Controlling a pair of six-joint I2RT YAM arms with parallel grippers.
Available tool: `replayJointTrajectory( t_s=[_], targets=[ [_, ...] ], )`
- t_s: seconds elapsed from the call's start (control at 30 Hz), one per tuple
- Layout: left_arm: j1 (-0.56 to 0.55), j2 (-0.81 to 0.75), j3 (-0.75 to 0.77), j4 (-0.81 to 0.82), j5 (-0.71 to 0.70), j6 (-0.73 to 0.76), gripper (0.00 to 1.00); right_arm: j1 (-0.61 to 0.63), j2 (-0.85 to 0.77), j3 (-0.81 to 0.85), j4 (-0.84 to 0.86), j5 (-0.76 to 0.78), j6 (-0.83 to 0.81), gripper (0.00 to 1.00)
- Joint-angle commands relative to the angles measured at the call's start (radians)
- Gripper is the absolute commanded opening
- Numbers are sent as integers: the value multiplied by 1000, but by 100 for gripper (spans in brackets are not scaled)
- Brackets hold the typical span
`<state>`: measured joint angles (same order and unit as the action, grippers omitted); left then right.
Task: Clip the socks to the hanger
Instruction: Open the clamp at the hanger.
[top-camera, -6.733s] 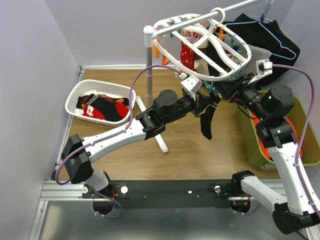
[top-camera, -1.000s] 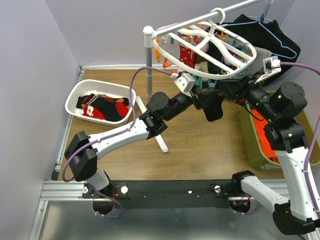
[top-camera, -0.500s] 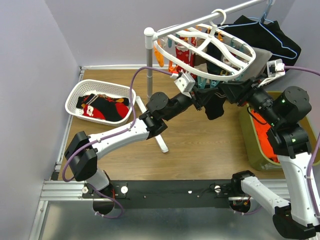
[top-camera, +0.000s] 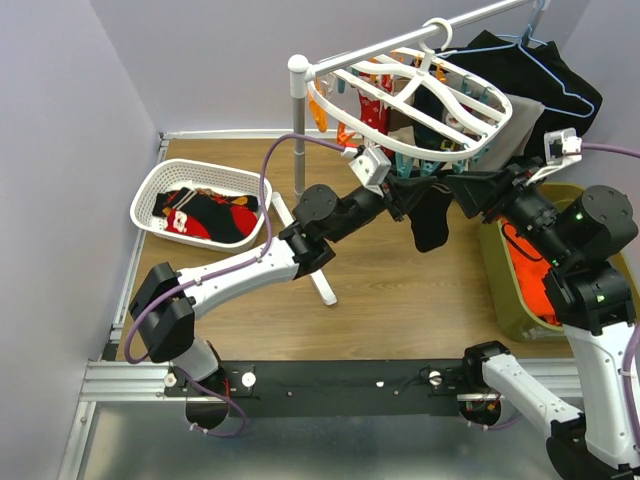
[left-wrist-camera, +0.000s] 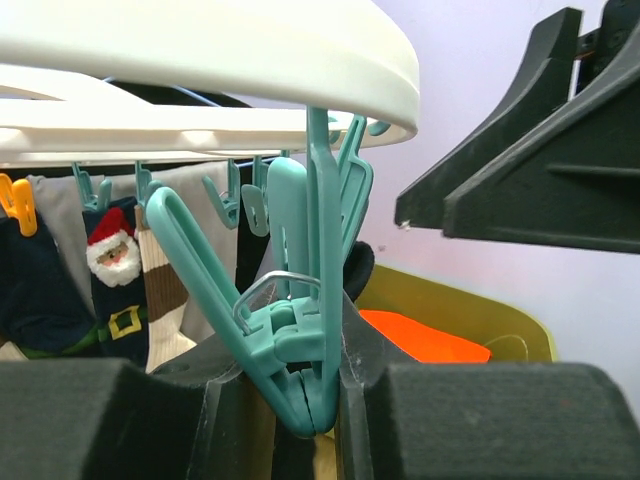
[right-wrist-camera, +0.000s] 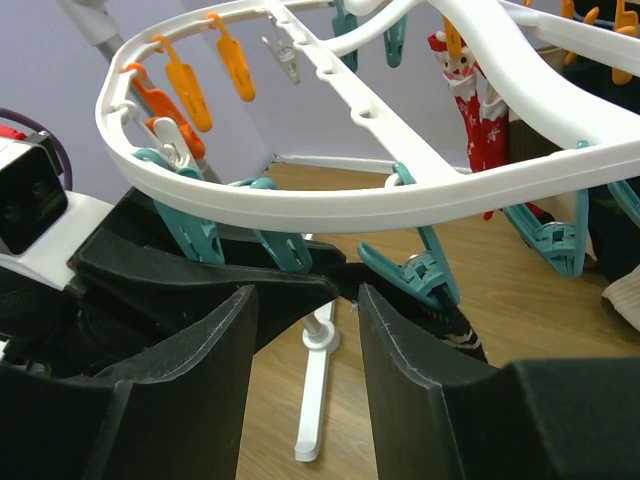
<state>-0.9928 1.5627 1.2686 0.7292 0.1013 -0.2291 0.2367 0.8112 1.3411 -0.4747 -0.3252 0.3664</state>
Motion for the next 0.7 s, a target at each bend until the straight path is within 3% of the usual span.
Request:
replayJointTrajectory(
  t_s=[0.0,0.67],
  targets=[
    [-21,-16,2,-11,-47,11,17,3,-12,27,-27,14,58,54],
    [-116,-10,25,-80,-261,128,15,3,6,-42,77,-23,100,54]
  ],
)
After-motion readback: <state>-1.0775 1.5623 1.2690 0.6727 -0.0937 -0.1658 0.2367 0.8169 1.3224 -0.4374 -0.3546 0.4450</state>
